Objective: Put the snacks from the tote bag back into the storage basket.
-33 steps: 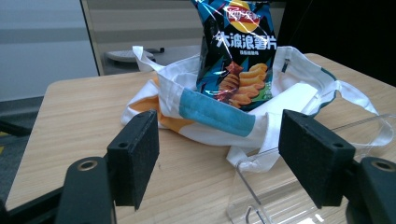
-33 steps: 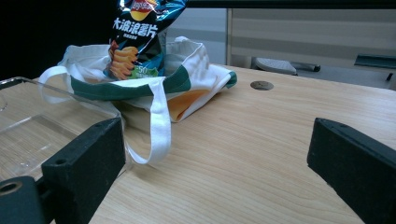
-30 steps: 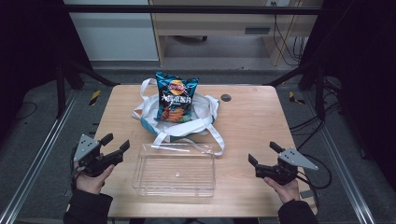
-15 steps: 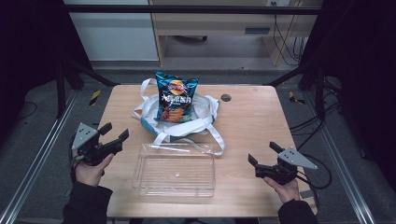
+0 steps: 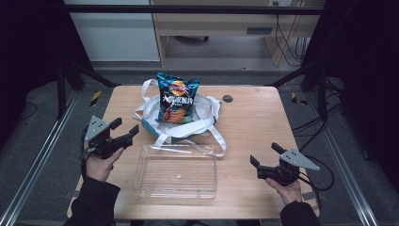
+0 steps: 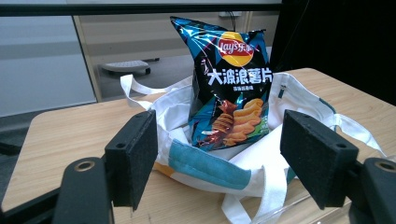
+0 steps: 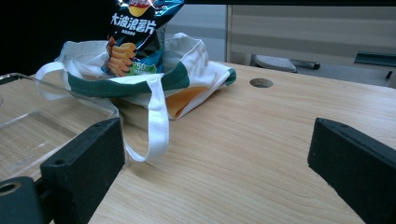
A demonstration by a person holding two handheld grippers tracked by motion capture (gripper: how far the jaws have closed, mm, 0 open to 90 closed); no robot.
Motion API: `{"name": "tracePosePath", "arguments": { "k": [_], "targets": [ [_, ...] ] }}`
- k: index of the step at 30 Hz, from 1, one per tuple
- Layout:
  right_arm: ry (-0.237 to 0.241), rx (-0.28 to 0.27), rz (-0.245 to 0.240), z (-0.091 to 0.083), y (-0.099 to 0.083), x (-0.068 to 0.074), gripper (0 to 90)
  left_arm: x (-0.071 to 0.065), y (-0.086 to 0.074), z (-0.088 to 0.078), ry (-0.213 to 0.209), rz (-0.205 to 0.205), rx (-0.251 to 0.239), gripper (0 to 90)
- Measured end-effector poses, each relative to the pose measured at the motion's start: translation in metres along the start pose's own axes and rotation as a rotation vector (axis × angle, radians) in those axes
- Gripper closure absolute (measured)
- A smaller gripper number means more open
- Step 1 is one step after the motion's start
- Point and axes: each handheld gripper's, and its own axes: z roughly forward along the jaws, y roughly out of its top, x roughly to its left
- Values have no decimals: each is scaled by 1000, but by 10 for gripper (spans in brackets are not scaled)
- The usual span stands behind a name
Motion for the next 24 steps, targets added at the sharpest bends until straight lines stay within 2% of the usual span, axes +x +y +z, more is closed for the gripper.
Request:
{"name": "tracePosePath", "arguments": {
  "k": [24],
  "targets": [
    [12,11,-1,4,-1,1,41,1,19,33,-5,-8,8,280]
  ]
}}
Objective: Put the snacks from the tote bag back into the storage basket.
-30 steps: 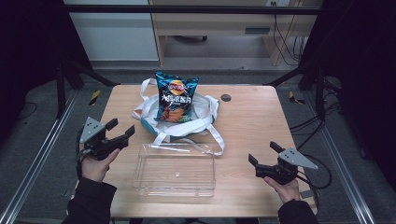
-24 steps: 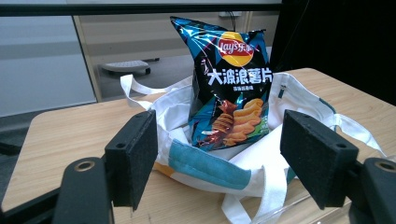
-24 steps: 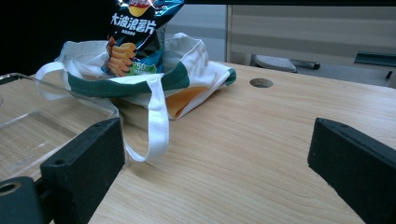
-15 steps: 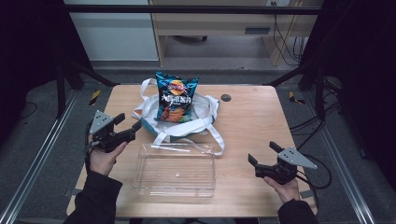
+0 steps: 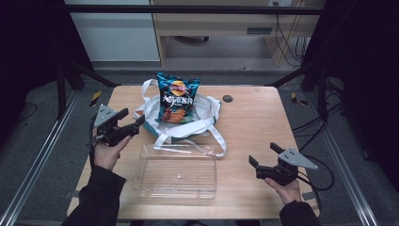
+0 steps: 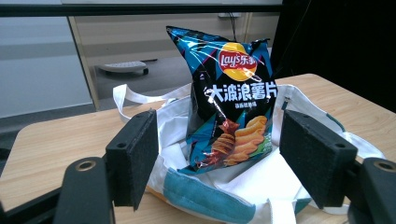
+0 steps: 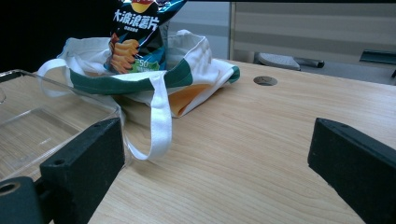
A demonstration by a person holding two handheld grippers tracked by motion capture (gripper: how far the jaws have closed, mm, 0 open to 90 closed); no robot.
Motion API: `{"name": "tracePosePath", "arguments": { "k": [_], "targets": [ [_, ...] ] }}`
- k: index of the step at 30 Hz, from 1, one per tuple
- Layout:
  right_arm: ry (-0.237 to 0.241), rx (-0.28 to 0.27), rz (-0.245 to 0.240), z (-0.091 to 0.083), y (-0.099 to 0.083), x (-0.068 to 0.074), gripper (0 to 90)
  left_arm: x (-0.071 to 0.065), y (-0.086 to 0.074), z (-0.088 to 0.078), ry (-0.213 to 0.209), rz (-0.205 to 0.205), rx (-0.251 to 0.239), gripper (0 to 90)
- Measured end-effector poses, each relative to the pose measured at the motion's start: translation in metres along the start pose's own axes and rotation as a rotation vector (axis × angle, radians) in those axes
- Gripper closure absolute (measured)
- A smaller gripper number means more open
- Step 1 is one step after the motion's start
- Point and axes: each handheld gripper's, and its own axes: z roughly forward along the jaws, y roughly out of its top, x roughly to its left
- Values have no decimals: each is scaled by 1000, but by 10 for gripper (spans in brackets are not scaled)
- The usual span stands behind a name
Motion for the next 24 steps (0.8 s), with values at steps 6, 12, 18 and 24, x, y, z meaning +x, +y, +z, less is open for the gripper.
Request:
{"name": "tracePosePath", "arguments": {
  "k": [6,12,18,24],
  "targets": [
    [3,1,-3,1,0,0,39,-2,8,10,-7,3,-4,284],
    [4,-2,-3,1,0,0,39,-6,18,21,-11,16,-9,286],
    [9,-2,-5,2,0,0,39,-7,27,32,-7,32,-14,294],
    [10,1,-3,2,0,1,39,-6,32,41,5,49,-8,299]
  ]
}}
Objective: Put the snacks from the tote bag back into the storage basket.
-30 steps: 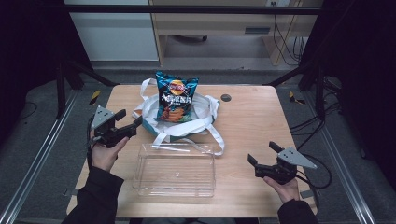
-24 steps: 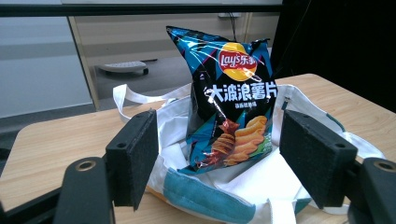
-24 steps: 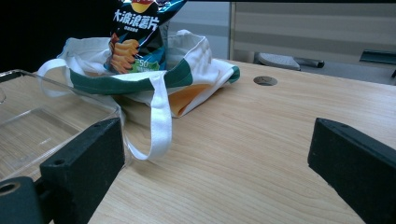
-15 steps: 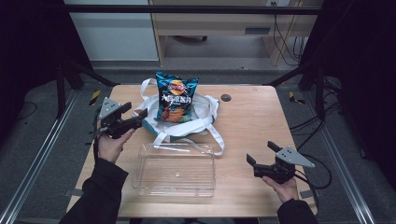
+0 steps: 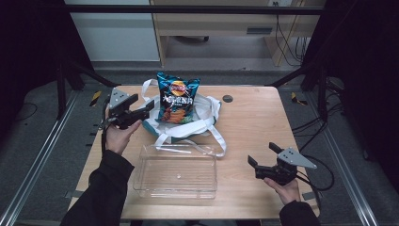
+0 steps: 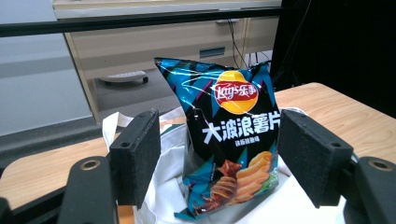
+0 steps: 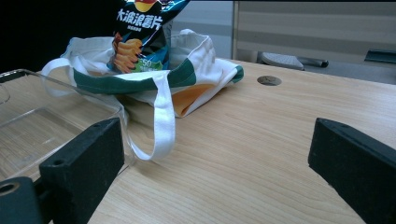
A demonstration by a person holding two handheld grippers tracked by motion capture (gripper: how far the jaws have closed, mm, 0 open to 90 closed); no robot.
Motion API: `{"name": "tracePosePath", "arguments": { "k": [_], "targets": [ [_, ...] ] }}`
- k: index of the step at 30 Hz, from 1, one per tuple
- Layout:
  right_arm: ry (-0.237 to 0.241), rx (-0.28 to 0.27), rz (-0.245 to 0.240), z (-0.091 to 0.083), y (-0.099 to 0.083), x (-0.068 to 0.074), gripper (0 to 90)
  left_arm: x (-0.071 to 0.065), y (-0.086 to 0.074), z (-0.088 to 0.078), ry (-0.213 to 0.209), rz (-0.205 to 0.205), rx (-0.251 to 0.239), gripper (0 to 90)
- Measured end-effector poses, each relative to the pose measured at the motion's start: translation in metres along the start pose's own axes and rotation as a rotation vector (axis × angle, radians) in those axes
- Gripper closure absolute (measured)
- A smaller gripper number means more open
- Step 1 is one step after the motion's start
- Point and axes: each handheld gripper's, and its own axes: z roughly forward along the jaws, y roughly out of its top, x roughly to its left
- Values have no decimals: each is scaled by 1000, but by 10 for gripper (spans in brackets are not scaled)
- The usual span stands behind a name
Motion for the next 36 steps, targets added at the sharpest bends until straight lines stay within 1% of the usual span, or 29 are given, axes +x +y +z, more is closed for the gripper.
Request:
{"name": "tracePosePath", "arguments": {
  "k": [7,10,12,14,19,23,26,27,32,36],
  "targets": [
    [4,4,-5,1,0,0,39,4,3,14,8,15,14,304],
    [4,5,-5,1,0,0,39,6,3,20,13,15,21,308],
    [3,5,-2,1,0,0,39,8,3,24,8,15,23,312],
    [2,9,-7,2,0,0,39,9,4,28,11,21,31,313],
    [4,13,-10,2,-1,0,39,12,7,40,12,13,36,315],
    [4,13,-8,3,-1,0,39,14,10,49,15,18,43,315],
    [4,15,-6,3,-1,0,38,14,11,56,24,16,46,315],
    [4,17,-12,3,-1,0,39,15,11,59,27,15,48,315],
    [4,21,-8,3,-1,0,39,15,10,69,26,15,54,315],
    [5,26,-7,4,-2,0,39,18,8,77,34,1,55,317]
  ]
}}
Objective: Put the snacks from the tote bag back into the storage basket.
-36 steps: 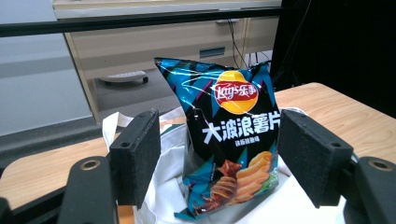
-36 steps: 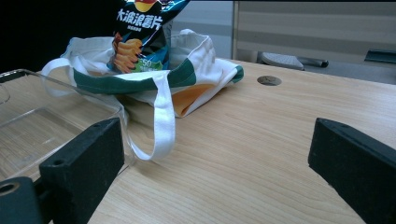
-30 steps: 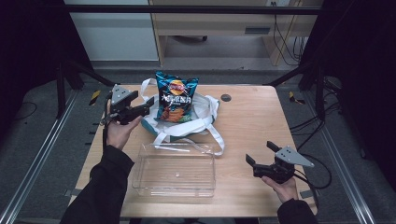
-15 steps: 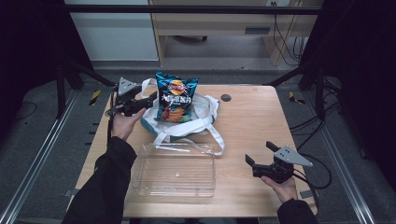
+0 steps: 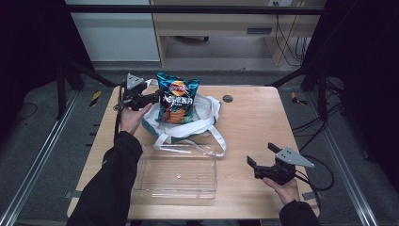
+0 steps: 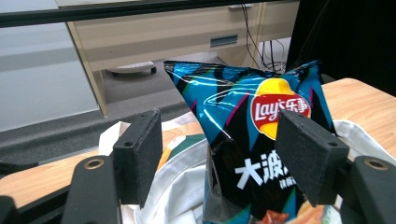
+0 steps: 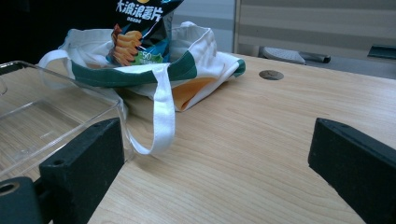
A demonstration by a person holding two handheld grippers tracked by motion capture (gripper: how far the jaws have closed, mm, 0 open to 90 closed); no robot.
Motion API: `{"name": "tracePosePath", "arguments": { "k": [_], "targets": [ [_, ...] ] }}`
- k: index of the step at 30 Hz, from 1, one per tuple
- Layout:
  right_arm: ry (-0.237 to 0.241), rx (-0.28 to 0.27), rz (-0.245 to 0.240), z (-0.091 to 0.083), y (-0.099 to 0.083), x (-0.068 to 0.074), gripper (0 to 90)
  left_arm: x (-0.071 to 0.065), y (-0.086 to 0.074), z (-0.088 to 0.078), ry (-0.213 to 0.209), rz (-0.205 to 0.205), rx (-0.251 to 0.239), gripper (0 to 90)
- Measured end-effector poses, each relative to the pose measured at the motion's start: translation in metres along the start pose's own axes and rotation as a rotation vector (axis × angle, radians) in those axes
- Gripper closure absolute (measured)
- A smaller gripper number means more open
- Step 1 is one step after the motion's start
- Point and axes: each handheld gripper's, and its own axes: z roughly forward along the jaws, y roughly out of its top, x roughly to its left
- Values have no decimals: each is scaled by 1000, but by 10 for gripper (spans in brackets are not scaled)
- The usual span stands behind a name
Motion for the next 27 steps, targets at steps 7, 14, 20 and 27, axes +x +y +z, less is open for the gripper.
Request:
{"name": "tracePosePath", "arguments": {
  "k": [7,14,20,27],
  "targets": [
    [0,1,1,1,0,0,39,4,-4,16,9,-15,18,319],
    [-1,6,1,1,-1,-1,39,3,-12,31,13,-10,50,327],
    [-2,9,-1,1,-1,-1,39,3,-18,42,22,-32,72,340],
    [-1,11,1,1,-1,-1,39,-2,-20,47,1,-18,83,370]
  ]
}}
